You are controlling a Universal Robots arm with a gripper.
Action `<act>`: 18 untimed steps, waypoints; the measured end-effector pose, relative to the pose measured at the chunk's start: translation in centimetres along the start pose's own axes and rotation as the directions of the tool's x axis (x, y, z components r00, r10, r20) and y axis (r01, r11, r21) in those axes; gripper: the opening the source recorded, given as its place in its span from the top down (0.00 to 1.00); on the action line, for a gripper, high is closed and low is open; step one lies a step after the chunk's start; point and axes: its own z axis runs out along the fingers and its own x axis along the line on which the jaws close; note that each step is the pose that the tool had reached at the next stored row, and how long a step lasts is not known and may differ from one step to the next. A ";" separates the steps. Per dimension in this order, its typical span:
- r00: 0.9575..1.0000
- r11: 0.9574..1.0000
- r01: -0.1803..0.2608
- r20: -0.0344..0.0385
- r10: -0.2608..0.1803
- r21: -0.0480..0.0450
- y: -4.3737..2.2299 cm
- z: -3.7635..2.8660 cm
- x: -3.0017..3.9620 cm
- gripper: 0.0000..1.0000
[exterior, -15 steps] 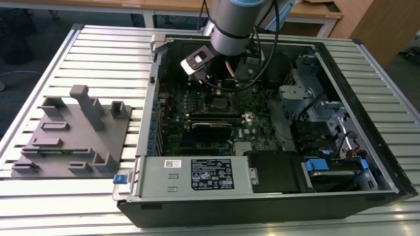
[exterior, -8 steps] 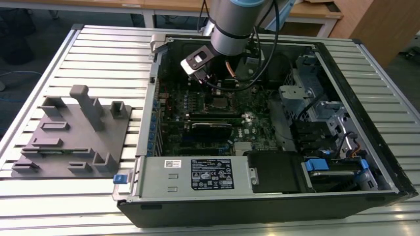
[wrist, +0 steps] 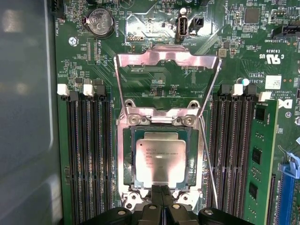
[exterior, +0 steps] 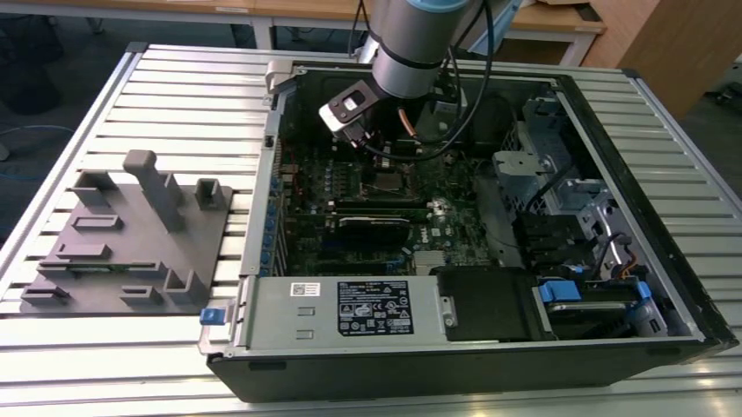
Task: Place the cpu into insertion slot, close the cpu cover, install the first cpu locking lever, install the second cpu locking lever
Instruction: 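Place the cpu into insertion slot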
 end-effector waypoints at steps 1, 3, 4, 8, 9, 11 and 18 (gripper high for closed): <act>1.000 1.000 0.000 0.000 0.000 0.001 0.00 0.00 0.00 0.90; 1.000 1.000 0.000 0.000 0.000 0.002 0.00 0.00 0.00 0.90; 1.000 1.000 0.000 0.000 0.000 0.002 0.00 0.00 0.00 0.90; 1.000 1.000 0.000 0.000 0.000 0.004 0.00 0.00 0.00 0.90; 1.000 1.000 0.000 0.000 0.000 0.005 0.00 0.00 0.00 0.90; 1.000 1.000 0.000 0.000 0.000 0.006 0.00 0.00 0.00 0.90; 1.000 1.000 0.000 0.000 0.000 0.009 0.00 0.00 0.00 0.90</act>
